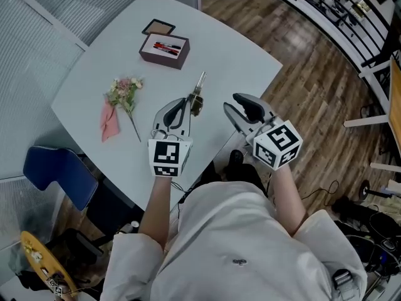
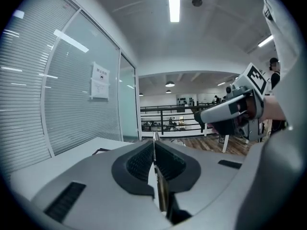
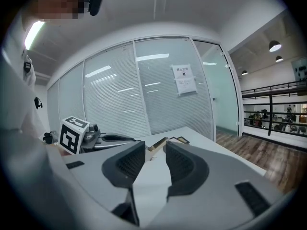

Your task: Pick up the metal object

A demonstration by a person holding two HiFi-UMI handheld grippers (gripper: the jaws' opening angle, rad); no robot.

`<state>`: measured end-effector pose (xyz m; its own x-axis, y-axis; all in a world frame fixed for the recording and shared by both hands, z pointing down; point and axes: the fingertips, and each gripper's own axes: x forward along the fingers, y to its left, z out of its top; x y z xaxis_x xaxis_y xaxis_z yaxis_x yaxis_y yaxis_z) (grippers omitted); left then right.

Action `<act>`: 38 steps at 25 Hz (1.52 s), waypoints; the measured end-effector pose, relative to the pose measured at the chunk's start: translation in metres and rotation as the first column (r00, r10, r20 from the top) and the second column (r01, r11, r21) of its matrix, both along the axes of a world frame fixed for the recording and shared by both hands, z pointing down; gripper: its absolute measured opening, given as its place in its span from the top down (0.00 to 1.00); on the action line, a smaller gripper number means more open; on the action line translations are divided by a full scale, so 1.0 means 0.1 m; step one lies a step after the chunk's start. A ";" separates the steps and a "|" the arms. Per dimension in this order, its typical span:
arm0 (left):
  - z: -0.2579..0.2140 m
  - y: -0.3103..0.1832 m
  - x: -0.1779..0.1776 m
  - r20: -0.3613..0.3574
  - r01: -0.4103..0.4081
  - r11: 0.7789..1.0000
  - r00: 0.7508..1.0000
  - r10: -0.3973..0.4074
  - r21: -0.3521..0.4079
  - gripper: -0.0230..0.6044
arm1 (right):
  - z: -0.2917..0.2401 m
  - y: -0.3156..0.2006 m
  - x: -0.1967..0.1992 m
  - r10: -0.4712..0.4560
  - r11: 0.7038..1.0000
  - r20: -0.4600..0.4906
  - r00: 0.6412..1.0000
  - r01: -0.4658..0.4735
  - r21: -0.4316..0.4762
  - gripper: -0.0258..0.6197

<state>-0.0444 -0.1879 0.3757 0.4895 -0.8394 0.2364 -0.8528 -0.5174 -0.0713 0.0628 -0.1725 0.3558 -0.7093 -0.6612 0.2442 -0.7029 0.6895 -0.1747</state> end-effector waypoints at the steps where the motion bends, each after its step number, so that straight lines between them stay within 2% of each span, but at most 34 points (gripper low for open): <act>1: -0.05 -0.01 0.00 -0.010 -0.001 1.000 1.000 0.001 0.007 0.92 | -0.02 0.00 0.00 0.001 1.000 0.002 1.000 -0.001 0.006 0.74; 15: -0.67 0.01 0.04 -0.111 -0.015 0.993 0.993 0.027 0.113 0.92 | -0.40 0.01 -0.04 0.037 0.993 0.035 0.999 -0.040 0.107 0.82; 22: -0.71 0.06 0.05 -0.145 -0.007 0.994 0.989 0.023 0.111 0.92 | -0.45 0.04 -0.05 0.041 0.992 0.021 0.999 -0.043 0.115 0.87; 38: -0.68 0.08 0.05 -0.160 0.008 0.995 0.987 0.009 0.103 0.92 | -0.41 0.04 -0.04 0.028 0.995 0.011 1.000 -0.029 0.095 0.95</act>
<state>-0.0391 -0.1798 0.3076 0.5143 -0.8549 0.0673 -0.8573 -0.5147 0.0130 0.0590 -0.1685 0.3151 -0.6919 -0.7012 0.1722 -0.7211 0.6830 -0.1164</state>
